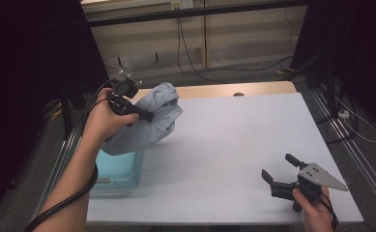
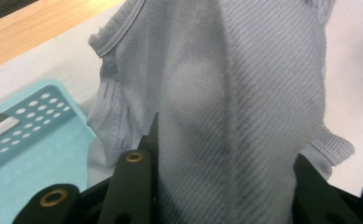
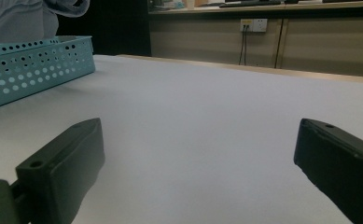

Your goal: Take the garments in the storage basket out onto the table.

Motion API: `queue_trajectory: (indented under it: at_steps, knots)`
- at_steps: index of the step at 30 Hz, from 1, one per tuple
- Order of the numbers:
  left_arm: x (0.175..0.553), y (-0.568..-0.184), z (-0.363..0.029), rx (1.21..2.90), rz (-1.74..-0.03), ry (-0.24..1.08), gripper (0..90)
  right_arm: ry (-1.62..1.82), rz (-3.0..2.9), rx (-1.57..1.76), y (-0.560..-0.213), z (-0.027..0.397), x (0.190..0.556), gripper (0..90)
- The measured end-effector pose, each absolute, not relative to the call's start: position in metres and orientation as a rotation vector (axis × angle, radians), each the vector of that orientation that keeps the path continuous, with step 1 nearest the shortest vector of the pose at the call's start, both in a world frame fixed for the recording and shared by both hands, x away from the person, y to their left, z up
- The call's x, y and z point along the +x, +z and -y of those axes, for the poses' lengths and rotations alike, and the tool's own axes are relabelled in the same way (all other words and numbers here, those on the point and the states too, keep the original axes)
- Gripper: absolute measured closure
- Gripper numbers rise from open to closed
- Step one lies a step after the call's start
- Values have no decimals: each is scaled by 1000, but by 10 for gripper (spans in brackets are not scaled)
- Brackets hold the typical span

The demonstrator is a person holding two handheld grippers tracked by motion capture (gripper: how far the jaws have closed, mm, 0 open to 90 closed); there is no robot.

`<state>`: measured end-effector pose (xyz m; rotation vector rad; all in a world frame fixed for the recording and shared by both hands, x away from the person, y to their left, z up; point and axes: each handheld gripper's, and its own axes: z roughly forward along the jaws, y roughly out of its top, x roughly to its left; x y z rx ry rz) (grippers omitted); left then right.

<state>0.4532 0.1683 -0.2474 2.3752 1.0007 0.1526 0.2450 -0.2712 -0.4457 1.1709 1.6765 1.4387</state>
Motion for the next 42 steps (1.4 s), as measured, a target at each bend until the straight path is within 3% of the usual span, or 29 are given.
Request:
queue_trajectory:
  at_steps: [42]
  knots:
    - [434, -288, -102, 2401, -804, 53, 633, 1434, -1698, 1148, -445, 269, 245, 17]
